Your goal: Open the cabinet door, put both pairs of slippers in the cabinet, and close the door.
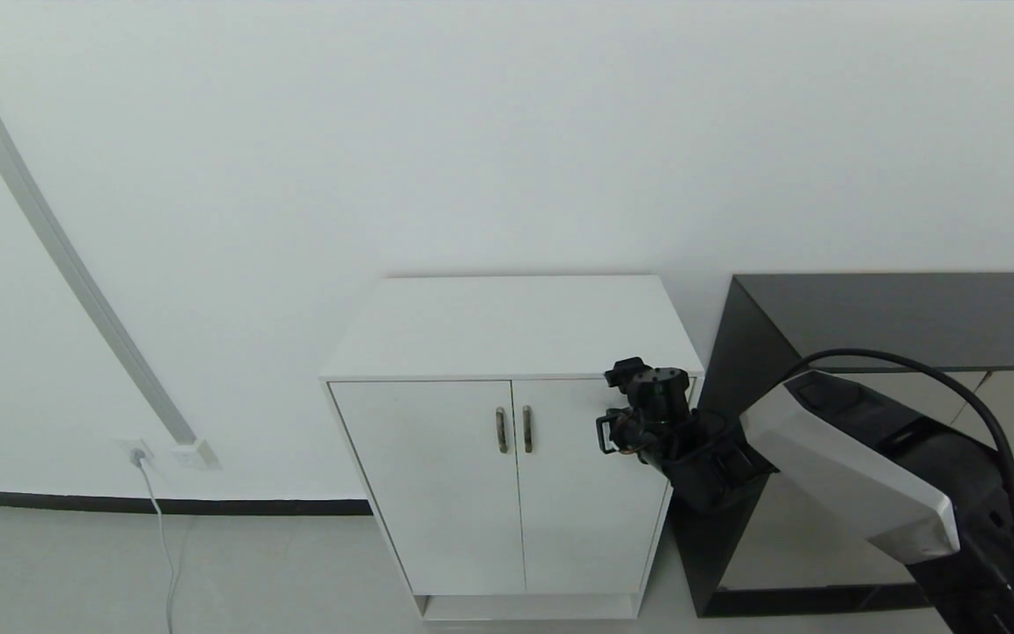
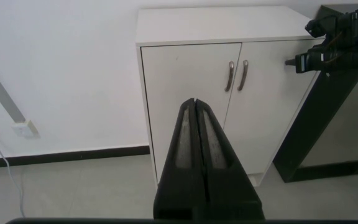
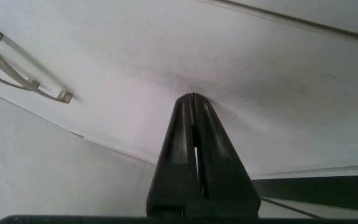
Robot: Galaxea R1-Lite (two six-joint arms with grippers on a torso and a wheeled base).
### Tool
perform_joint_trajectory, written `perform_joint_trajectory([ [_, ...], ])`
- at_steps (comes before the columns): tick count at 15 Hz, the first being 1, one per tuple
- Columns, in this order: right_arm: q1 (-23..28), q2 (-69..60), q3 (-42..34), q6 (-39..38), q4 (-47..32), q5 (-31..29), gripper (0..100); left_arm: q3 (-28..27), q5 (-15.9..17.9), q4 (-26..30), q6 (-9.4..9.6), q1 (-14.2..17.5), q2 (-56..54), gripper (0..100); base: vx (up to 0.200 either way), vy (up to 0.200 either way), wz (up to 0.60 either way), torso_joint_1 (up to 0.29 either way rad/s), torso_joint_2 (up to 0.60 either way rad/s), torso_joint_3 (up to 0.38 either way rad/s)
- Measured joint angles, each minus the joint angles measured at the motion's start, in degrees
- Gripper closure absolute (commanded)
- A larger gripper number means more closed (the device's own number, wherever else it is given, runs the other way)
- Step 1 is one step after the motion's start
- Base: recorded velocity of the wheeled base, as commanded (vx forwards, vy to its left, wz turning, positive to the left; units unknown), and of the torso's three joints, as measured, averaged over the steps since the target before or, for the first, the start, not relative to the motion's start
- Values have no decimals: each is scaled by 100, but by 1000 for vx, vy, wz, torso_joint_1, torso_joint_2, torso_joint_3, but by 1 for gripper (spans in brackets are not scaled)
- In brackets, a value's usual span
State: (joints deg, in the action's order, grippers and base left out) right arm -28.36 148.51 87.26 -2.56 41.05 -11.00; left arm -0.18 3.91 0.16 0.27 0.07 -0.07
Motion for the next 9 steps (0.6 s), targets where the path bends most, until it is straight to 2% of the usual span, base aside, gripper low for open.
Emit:
perform_joint_trajectory([
  [5, 0, 9, 6, -6, 23, 0, 100, 0, -1, 0, 0, 0, 0, 100, 0, 0, 0, 0, 0, 0],
  [7, 0, -52, -162, -12, 89, -13, 100, 0, -4, 2, -2, 0, 0, 100, 0, 0, 0, 0, 0, 0],
  [9, 0, -283, -645, -11, 329, -27, 100, 0, -4, 2, 0, 0, 0, 100, 0, 0, 0, 0, 0, 0],
])
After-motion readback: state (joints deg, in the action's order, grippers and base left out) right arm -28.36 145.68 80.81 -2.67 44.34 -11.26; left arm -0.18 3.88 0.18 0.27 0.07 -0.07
